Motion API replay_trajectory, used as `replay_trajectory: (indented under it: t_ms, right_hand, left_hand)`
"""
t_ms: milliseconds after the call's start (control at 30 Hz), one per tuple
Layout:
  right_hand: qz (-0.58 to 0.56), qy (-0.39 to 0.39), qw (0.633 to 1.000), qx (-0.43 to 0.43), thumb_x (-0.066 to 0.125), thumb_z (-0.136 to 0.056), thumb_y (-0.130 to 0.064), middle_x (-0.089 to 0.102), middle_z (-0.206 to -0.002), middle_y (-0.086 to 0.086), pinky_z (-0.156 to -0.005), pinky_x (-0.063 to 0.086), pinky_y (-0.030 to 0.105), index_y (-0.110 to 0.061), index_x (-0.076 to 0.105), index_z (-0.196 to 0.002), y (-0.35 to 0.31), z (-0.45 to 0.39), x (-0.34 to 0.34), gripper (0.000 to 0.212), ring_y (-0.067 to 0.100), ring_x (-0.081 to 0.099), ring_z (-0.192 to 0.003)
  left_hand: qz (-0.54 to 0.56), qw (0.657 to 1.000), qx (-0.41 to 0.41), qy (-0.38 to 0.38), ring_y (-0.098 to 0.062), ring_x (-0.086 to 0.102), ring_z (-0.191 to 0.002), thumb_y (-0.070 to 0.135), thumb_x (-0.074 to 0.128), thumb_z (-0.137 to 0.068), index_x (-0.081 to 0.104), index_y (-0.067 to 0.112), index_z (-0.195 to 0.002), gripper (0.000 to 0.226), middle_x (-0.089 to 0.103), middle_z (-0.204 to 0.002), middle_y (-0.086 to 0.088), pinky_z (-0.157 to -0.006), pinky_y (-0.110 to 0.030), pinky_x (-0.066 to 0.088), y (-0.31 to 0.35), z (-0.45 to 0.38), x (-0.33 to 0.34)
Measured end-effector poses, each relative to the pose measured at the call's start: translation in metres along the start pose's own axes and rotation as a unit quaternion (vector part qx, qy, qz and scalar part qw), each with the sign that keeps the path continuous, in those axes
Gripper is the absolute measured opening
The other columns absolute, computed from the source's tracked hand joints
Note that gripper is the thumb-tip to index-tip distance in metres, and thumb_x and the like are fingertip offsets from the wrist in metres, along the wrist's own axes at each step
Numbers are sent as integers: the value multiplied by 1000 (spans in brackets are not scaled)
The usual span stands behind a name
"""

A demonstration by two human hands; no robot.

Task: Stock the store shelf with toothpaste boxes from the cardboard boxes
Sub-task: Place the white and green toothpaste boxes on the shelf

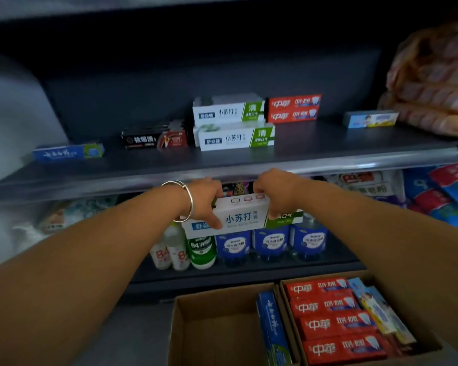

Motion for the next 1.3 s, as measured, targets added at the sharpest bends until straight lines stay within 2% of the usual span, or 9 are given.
replay_trajectory:
  t_ms: [133,367,500,633,833,1000,1300]
  right_hand:
    - [2,27,1000,13,78,-71,-13,57,-111,6,-75,45,27,-12,60,-106,10,-5,-32,40,23,56,-101]
    - [-3,69,997,34,79,-71,-15,55,-116,5,-80,43,26,-12,58,-117,28,-14,-83,51,21,53,-105]
    - [-15,89,995,50,80,-70,-14,57,-116,5,-83,44,27,-11,58,-117,38,-30,-97,51,20,53,-101]
    - [-10,98,993,60,80,-71,-15,56,-121,7,-91,46,31,-12,56,-124,48,-53,-102,58,25,54,-110]
    - [-8,103,993,65,78,-73,-15,55,-121,6,-91,45,30,-13,55,-124,64,-87,-96,56,24,53,-111]
    - [-5,93,994,63,78,-74,-16,55,-123,6,-92,46,29,-13,55,-126,72,-118,-84,57,23,54,-112]
    - [-2,86,995,55,73,-78,-13,52,-129,7,-97,46,29,-11,54,-130,79,-153,-72,55,23,51,-117]
  left_hand:
    - [-14,1000,5,26,-20,45,-110,39,75,-73,43,16,-125,65,45,-122,-4,-92,-32,43,-2,-2,-33]
    - [-17,997,3,74,-20,46,-108,40,76,-72,43,16,-124,66,46,-122,-4,-93,-33,44,-12,-18,-84]
    - [-20,994,4,111,-21,43,-111,38,74,-74,44,15,-123,62,45,-123,-5,-93,-33,42,-18,-30,-102]
    - [-21,991,-7,130,-23,39,-116,38,73,-75,42,14,-127,65,42,-127,-7,-95,-33,39,-29,-50,-108]
    - [-20,988,-22,149,-24,35,-120,39,72,-76,36,14,-134,73,38,-131,-6,-98,-32,35,-49,-84,-110]
    - [-19,986,-53,156,-23,35,-118,40,74,-72,36,14,-132,76,38,-129,-5,-102,-36,37,-71,-111,-107]
    - [-3,988,-92,126,-25,35,-122,40,74,-73,30,13,-137,82,36,-130,-8,-103,-36,36,-100,-145,-88]
Point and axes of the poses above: each hand's wrist, its own z-axis away from the middle knuckle, its own x-axis out of the palm, y = z × x, the point moved 7 cm from there along -z, towards the middle knuckle
